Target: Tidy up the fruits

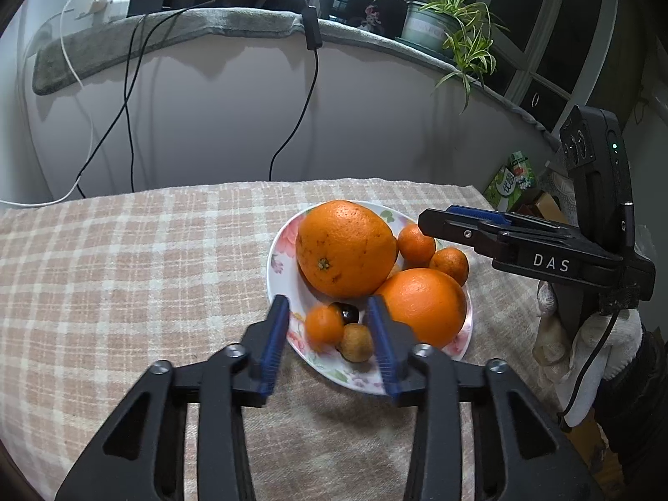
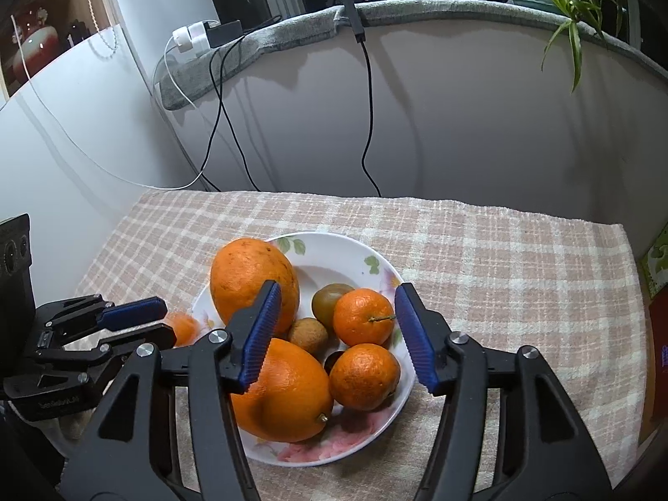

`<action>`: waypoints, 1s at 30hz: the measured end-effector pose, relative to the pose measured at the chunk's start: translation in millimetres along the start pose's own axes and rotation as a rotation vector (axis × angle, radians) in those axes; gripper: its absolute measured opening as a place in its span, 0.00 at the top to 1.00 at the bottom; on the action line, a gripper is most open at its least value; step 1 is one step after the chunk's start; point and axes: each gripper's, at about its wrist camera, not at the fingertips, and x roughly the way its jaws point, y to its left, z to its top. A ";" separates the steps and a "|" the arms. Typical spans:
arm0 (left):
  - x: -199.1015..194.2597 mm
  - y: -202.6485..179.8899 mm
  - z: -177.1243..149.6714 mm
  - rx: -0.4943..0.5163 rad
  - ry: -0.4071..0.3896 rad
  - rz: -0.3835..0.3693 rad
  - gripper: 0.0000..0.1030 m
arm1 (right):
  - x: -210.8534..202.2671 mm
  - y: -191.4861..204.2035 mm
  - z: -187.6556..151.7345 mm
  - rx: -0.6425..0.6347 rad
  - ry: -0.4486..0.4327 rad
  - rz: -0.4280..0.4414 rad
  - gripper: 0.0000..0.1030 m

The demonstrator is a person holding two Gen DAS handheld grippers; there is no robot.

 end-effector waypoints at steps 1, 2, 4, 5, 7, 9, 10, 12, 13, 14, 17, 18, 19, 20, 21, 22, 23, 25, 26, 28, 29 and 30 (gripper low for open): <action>-0.9 -0.7 0.1 0.003 -0.003 0.004 0.55 | -0.7 1.2 0.4 -0.004 -0.001 0.000 0.42; -1.7 -0.7 0.1 0.004 -0.006 0.009 0.50 | -1.5 1.4 0.2 -0.007 -0.002 -0.001 0.41; -4.0 -1.5 0.5 0.012 -0.015 0.020 0.45 | -2.9 3.1 0.3 -0.009 -0.008 0.001 0.35; -5.0 -1.3 0.8 0.012 -0.019 0.026 0.42 | -3.7 3.6 0.1 -0.010 -0.011 0.002 0.35; -6.5 -0.9 1.0 0.010 -0.024 0.030 0.39 | -4.9 5.5 0.3 -0.011 -0.014 0.000 0.35; -7.5 -0.1 1.2 0.004 -0.027 0.037 0.38 | -5.8 6.0 0.5 -0.012 -0.013 -0.002 0.35; -8.2 0.4 1.0 0.002 -0.029 0.042 0.38 | -5.8 6.0 0.5 -0.013 -0.013 -0.002 0.35; -9.4 0.9 0.0 0.002 -0.032 0.050 0.38 | -8.5 6.7 0.4 -0.016 -0.014 -0.004 0.35; -10.6 0.9 -0.6 0.002 -0.035 0.057 0.38 | -8.1 7.3 0.7 -0.015 -0.015 -0.005 0.35; -11.5 1.0 -1.4 0.002 -0.037 0.062 0.38 | -9.3 7.6 0.8 -0.017 -0.016 -0.007 0.35; -15.8 0.7 -3.5 0.005 -0.048 0.077 0.38 | -14.6 9.4 -1.0 -0.020 -0.023 -0.010 0.29; -17.2 0.7 -4.1 0.006 -0.052 0.081 0.38 | -17.0 9.9 -2.1 -0.020 -0.027 -0.010 0.22; -19.6 0.5 -5.1 0.008 -0.057 0.087 0.38 | -19.7 10.9 -3.4 -0.019 -0.036 -0.010 0.19; -21.0 0.0 -5.9 0.009 -0.060 0.091 0.38 | -22.8 11.9 -4.8 -0.019 -0.046 -0.011 0.18; -22.7 -0.4 -6.6 0.010 -0.063 0.096 0.37 | -26.2 12.6 -6.3 -0.019 -0.053 -0.015 0.17; -25.0 -1.0 -7.7 0.012 -0.066 0.104 0.37 | -28.8 14.0 -7.3 -0.020 -0.059 -0.019 0.15; -26.1 -1.5 -8.0 0.014 -0.069 0.109 0.36 | -31.8 14.8 -8.8 -0.020 -0.064 -0.025 0.14; -30.8 -2.7 -10.0 0.019 -0.081 0.121 0.33 | -36.7 17.3 -11.7 -0.023 -0.073 -0.032 0.14; -32.3 -3.3 -10.1 0.020 -0.086 0.126 0.32 | -39.3 18.7 -13.4 -0.027 -0.077 -0.038 0.14; -36.8 -4.0 -12.0 0.019 -0.098 0.135 0.32 | -43.2 21.7 -16.1 -0.037 -0.084 -0.051 0.13; -38.3 -4.7 -12.6 0.019 -0.102 0.139 0.32 | -45.4 23.0 -17.7 -0.043 -0.087 -0.059 0.13; -40.2 -5.5 -13.6 0.020 -0.107 0.143 0.31 | -47.9 24.4 -19.7 -0.048 -0.092 -0.067 0.12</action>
